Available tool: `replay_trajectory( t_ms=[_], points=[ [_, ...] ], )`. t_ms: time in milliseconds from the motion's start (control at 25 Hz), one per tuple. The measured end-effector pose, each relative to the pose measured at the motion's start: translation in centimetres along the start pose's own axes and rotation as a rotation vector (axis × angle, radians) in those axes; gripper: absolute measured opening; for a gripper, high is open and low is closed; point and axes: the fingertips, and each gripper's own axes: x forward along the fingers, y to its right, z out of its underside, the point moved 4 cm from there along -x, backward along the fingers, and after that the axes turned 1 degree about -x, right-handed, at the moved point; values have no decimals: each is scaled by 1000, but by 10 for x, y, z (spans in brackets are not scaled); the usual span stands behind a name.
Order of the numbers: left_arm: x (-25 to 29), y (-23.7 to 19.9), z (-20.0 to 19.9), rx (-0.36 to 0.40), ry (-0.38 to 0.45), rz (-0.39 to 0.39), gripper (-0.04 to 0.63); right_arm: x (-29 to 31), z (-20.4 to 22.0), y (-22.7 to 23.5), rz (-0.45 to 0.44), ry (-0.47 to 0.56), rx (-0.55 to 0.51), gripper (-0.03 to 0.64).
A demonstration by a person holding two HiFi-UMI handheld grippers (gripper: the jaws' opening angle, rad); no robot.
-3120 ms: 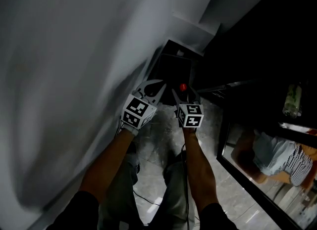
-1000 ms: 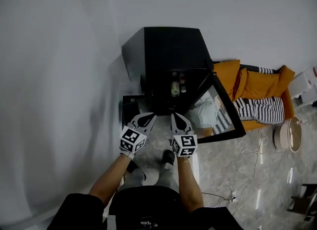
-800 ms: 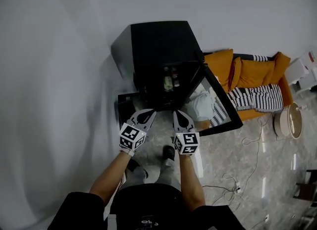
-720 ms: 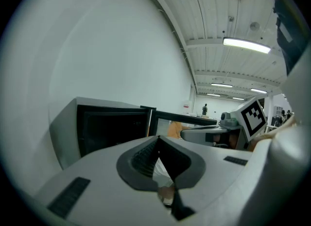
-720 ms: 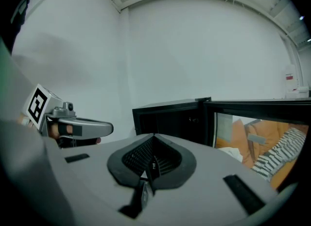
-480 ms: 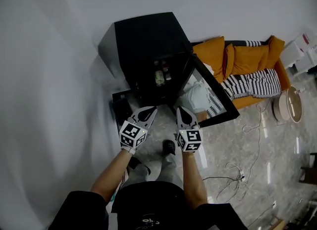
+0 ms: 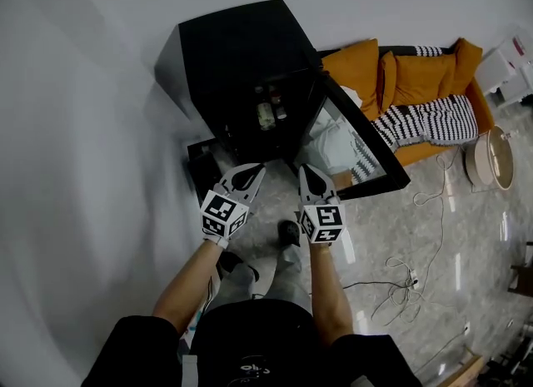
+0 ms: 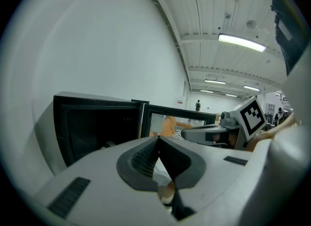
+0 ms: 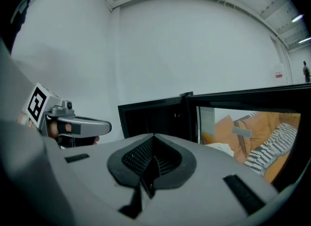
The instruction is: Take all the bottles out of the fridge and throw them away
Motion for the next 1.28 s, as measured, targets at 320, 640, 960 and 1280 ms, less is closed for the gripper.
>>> replay_trajectory(
  t_ms=[320, 640, 960, 1280],
  points=[
    [25, -34, 29, -19, -9, -32, 6, 47, 28, 10, -32, -6, -8, 8],
    [57, -73, 82, -41, -23, -74, 6, 106, 94, 27, -64, -36, 0, 8],
    [79, -97, 142, -40, -29, -79, 6, 140, 158, 36, -85, -69, -4, 8],
    [75, -117, 187, -55, -19, -103, 6, 162, 196, 33, -87, -73, -28, 8]
  ],
)
